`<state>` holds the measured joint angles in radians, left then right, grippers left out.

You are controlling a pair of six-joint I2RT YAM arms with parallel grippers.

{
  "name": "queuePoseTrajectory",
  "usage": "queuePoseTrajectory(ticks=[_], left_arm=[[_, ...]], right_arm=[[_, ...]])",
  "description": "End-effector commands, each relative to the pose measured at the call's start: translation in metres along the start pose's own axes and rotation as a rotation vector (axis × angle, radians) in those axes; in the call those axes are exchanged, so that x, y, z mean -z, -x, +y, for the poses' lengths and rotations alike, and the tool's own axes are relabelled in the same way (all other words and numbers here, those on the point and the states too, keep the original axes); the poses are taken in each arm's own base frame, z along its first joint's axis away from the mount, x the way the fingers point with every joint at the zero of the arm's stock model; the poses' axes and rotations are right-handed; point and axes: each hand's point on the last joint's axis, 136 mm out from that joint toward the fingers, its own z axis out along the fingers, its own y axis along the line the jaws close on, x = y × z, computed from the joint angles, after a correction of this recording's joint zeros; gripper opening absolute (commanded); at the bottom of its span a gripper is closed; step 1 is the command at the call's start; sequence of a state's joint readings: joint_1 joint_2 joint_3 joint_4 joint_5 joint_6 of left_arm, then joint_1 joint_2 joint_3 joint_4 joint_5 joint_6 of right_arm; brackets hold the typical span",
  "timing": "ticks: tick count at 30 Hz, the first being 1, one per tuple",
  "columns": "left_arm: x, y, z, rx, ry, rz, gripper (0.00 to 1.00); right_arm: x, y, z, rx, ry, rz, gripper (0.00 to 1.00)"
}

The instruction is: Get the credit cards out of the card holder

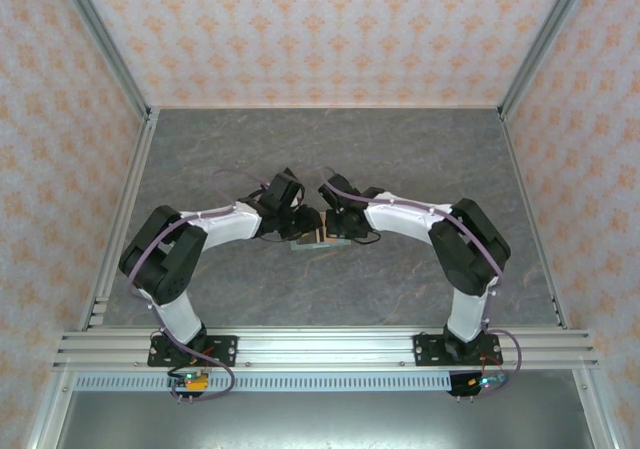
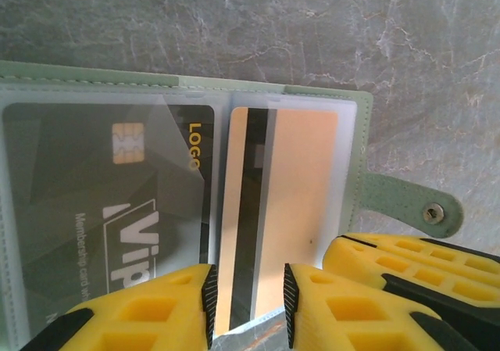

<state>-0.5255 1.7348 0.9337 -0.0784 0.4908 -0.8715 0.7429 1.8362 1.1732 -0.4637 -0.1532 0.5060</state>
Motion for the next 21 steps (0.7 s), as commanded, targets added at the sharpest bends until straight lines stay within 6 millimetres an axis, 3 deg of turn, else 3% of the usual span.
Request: queuePoseTrajectory(ticks=[1,12,21], left_arm=[[-0.004,0.002,-0.003,0.006,-0.020,-0.004,0.30],[-0.018,-0.003,-0.007,0.020,-0.076,0.032,0.30],[-0.024,-0.004,-0.003,0.001,-0.071,0.043,0.30]], right_arm=[[-0.010,-0.008,-0.017,-0.025,-0.065,0.025,0.11],[-0.024,-0.020,-0.033,-0.040,-0.103,0.071,0.11],[-0.028,-0.023,-0.034,-0.046,-0.104,0.085,0.11]])
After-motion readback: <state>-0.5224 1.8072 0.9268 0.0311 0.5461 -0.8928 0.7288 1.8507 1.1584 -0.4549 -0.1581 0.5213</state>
